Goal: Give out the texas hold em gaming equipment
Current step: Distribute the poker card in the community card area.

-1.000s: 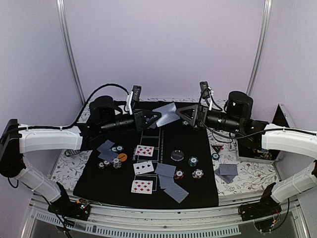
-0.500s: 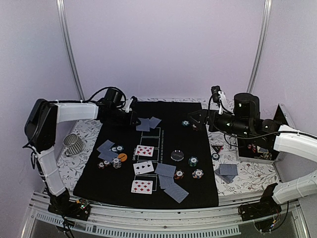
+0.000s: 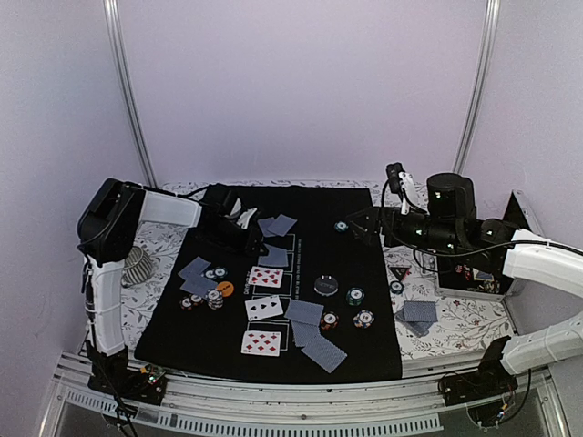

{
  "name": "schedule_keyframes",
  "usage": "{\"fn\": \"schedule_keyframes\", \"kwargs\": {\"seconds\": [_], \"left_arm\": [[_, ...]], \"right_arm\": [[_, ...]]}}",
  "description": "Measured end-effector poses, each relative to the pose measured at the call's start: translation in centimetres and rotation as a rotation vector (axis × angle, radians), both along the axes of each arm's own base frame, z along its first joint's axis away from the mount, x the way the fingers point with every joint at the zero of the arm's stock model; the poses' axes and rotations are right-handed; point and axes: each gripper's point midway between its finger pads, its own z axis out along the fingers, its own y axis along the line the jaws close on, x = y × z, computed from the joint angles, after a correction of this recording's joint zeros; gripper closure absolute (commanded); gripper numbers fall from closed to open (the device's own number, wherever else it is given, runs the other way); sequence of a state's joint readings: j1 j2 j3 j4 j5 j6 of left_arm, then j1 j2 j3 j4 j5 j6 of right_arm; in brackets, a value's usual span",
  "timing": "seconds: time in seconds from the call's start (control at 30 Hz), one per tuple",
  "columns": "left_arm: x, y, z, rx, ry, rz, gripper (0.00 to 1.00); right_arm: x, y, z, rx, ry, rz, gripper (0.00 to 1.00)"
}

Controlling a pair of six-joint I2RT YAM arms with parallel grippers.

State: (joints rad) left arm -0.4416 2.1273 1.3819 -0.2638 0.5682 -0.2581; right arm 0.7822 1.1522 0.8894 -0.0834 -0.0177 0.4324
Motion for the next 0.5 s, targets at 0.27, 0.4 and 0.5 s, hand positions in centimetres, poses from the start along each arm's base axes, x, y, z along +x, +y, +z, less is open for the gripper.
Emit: {"fn": "schedule_keyframes", "kwargs": {"seconds": [0.27,0.4,0.5], "left_arm": [[0.9,-0.4,-1.8,0.004,0.029,-0.014,1.0],[1.2,-0.4,-1.8,0.023,0.023,-0.032,1.0],[1.3,-0.2,-1.7,0.042,0.014,-0.043,0.72]], "right_arm": [[0.0,0.0,-0.3,-0.011,0.006,0.001,0.01],[0.0,0.0,-0.4,-0.012,0.007,0.001,0.01],[0.0,0.1,-0.5,-0.013,0.009,0.002,0.01]]}}
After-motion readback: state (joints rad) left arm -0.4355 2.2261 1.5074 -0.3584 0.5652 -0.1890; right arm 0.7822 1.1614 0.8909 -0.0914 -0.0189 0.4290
